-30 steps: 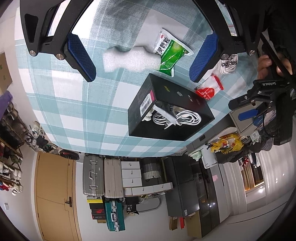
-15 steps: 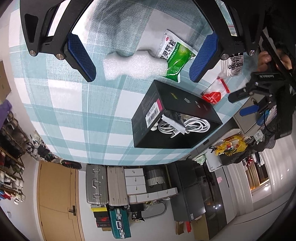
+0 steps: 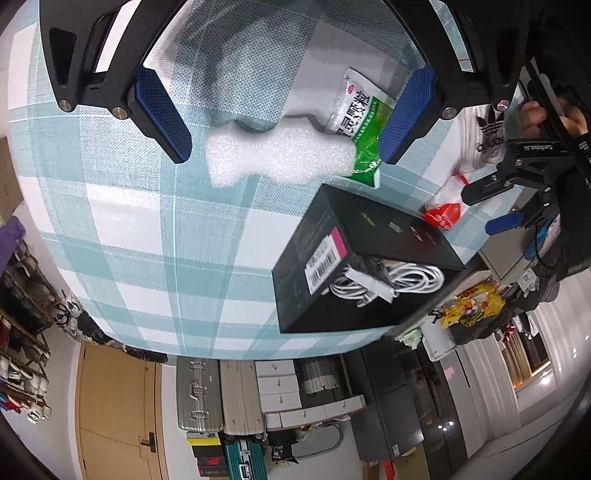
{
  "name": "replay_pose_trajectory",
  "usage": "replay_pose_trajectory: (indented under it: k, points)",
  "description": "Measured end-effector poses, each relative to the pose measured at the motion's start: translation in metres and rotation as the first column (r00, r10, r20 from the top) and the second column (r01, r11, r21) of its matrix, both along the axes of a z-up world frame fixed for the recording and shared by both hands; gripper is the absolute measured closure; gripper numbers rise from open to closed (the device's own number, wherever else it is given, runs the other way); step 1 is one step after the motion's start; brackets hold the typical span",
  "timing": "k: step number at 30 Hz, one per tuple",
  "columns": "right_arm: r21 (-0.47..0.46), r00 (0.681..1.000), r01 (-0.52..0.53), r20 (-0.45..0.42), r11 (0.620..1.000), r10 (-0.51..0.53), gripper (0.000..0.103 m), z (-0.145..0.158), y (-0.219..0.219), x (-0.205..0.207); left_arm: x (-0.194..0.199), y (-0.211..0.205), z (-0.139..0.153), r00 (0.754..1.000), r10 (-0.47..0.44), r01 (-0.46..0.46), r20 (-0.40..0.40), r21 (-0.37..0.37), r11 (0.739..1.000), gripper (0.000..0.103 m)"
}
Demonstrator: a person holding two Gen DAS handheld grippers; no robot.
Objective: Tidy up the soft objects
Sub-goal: 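Close the right gripper on the white foam piece while the left gripper approaches the red-and-white packet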
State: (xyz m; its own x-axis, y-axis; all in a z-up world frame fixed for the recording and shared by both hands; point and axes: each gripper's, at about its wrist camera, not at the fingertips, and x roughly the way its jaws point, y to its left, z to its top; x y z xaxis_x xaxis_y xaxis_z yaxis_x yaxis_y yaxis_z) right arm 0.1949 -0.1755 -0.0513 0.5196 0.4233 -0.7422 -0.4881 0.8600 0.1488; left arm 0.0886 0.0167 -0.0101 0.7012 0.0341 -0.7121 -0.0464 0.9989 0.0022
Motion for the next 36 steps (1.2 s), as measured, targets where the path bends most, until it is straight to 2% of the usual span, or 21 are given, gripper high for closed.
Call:
replay_pose_trajectory:
  k: [23,29,32,36]
  points:
    - [-0.025,1.000,0.016,-0.027,1.000,-0.017,0.001,-0.015,0.008,0.010,0.008,0.006,-0.015,0.998,0.012,-0.014,-0.061,-0.031,0.999,0.000]
    - [-0.029,1.000,0.013,-0.017,1.000,-0.014,0.009,-0.014,0.009,0.007,0.006,0.011,-0.013,0.999,0.025,-0.028,-0.045,-0.068,0.997,0.001]
    - [-0.032,1.000,0.007,-0.015,0.999,-0.008,0.011,-0.014,0.009,0.006,0.007,0.010,-0.014,0.999,0.018,-0.021,-0.046,-0.064,0.998,0.002]
    - [-0.032,1.000,-0.004,-0.006,0.999,0.004,0.011,-0.013,0.009,0.007,0.006,0.006,-0.013,0.999,-0.008,0.005,-0.047,-0.064,0.998,0.018]
